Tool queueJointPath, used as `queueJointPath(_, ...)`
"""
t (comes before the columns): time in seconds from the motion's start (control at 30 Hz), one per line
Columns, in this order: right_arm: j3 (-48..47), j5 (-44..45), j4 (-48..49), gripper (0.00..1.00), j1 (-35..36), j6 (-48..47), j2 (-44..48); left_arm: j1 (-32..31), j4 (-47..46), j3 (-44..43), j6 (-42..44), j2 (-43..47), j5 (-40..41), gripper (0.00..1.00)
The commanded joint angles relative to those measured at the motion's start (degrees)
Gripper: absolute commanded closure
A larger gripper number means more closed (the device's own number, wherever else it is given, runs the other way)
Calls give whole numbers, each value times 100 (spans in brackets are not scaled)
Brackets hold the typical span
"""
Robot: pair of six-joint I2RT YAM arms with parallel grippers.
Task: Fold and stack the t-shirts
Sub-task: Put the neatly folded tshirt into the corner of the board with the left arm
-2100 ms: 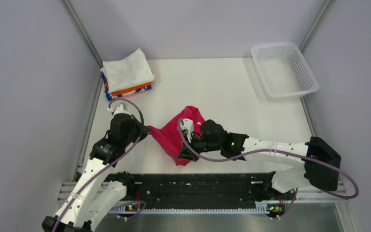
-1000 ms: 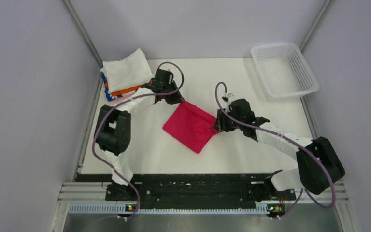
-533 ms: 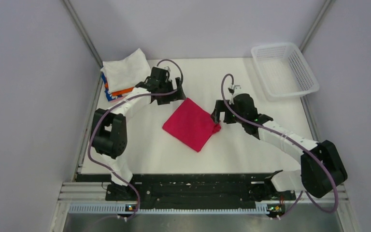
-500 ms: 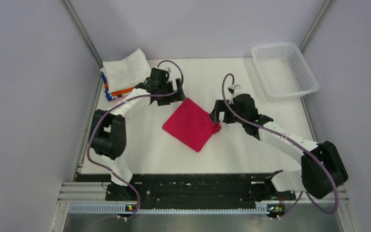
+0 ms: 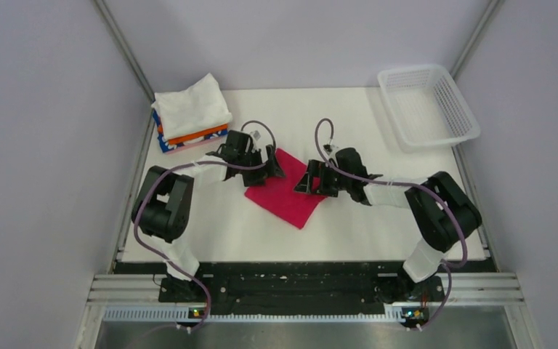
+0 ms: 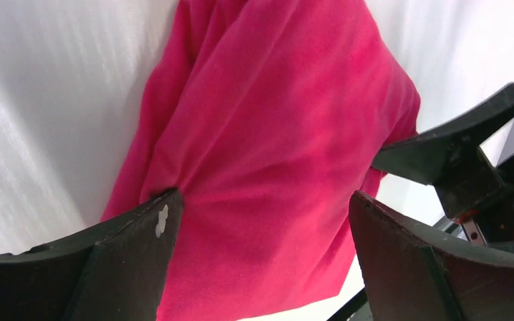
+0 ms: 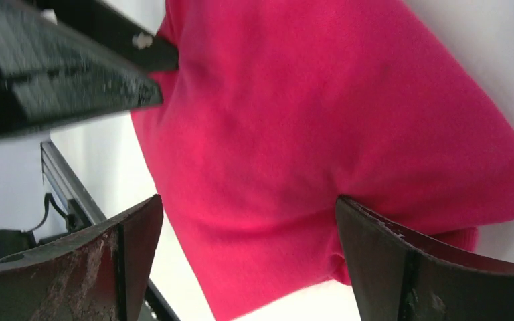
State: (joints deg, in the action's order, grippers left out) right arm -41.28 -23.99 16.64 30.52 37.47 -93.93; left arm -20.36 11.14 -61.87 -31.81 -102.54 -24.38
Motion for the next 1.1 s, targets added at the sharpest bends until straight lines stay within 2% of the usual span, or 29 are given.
queueJointPath(0.0,-764,385,-245,1,-19,-342,-455,-123,-815,967,-633,638,247,1)
queueJointPath(0.13,-1100,430,-282,1,-196,-772,-644,-398,-1223,1571,-1126,1033,514,1)
queueJointPath(0.27,-1469,649,-644,1,-249,-1291,-433,-735,-1144,1663,-1319,1508,895,1)
queueJointPath(0.4,-1340,1014,-853,1,-248,-1467,397,-839,-517,1399,-1168,1913,1559,1)
queueJointPath(0.57,-354,2526,-739,1,-257,-827,1949,-835,302,986,-1048,2080,2628,1)
queueJointPath(0.67,477,3252,-489,1,-266,-350,2990,-771,626,804,-1018,1883,3130,1)
queueJointPath(0.77,1065,3626,-439,1,-266,-115,3734,-681,480,619,-818,1471,3092,1)
queueJointPath(0.93,1155,3713,-938,1,-271,-331,4290,-660,778,-34,-605,600,2911,1)
queueJointPath(1.07,1162,3811,-1142,1,-267,-428,4455,-709,965,-203,-611,143,2852,1)
